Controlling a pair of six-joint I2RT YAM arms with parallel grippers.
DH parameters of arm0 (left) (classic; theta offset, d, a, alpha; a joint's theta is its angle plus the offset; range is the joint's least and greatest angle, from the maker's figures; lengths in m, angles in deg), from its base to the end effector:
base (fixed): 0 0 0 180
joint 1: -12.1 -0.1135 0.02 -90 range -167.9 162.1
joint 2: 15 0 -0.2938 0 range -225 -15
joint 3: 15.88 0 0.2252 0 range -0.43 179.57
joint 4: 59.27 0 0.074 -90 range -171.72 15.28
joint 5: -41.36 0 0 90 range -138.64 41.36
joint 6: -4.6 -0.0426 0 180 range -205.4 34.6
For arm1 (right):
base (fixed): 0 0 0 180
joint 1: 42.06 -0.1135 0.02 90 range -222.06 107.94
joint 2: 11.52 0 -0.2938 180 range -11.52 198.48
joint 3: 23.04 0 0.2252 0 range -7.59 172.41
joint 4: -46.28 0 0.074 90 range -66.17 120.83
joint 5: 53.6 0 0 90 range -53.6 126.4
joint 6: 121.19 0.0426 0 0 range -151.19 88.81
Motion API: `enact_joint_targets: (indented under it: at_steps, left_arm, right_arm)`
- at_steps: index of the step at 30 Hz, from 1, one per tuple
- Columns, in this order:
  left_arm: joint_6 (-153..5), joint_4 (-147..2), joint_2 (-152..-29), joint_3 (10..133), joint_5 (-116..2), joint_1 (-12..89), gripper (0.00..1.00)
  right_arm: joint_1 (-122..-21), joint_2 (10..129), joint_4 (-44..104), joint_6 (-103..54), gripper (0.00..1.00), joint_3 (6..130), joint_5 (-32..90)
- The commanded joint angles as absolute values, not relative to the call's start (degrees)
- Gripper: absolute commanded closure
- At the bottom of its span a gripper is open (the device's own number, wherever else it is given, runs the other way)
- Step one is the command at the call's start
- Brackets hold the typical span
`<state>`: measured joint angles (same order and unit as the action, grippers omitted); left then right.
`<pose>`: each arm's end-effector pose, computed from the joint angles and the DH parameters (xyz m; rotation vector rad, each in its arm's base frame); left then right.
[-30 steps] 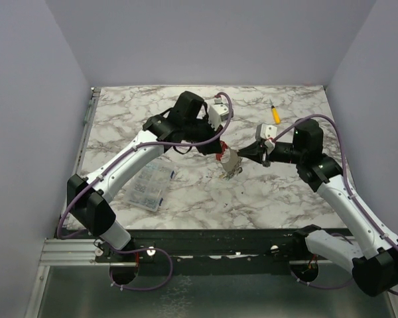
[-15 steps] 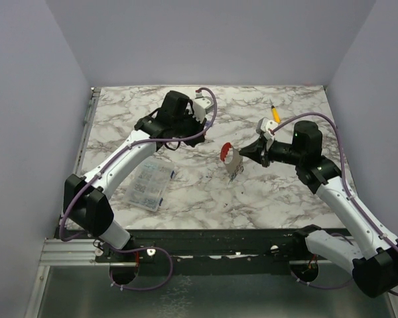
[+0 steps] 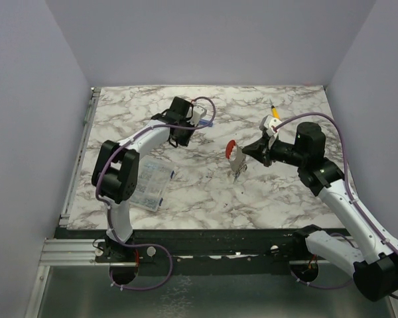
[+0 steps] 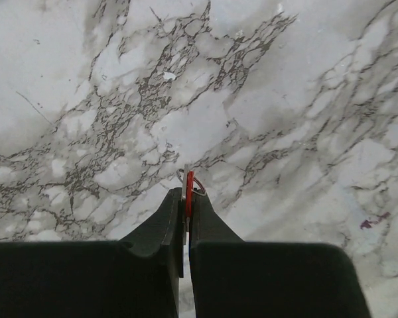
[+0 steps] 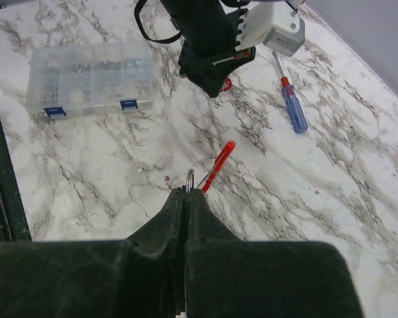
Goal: Remove the keys from the keyring
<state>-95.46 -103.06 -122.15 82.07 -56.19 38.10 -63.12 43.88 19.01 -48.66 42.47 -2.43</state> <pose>0.3561 -0.1799 0.2654 0.8281 2.3654 -0.2800 0.1558 0.0886 0.3632 -1.0331 1.5409 0.6740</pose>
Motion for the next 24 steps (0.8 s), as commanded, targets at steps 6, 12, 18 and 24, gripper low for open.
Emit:
enact_joint_targets:
  at_steps: [6,12,18,24]
  left_arm:
    - [-95.3,-101.9,-133.1,88.5,-54.0,37.0,1.00]
    - [-91.2,-102.0,-135.0,87.4,-54.0,36.9,0.96]
    - [-90.4,-104.8,-135.3,89.4,-54.9,36.9,0.61]
    - [-90.1,-108.9,-131.0,93.2,-58.4,36.8,0.34]
  right_arm:
    - [-63.4,41.7,17.0,-47.9,0.99,42.8,0.8]
    - [-63.4,41.8,16.5,-48.4,0.99,43.0,1.7]
    - [-63.4,43.3,16.1,-48.8,0.99,44.1,0.7]
    - [-63.4,44.8,16.0,-48.9,0.99,45.2,-1.0]
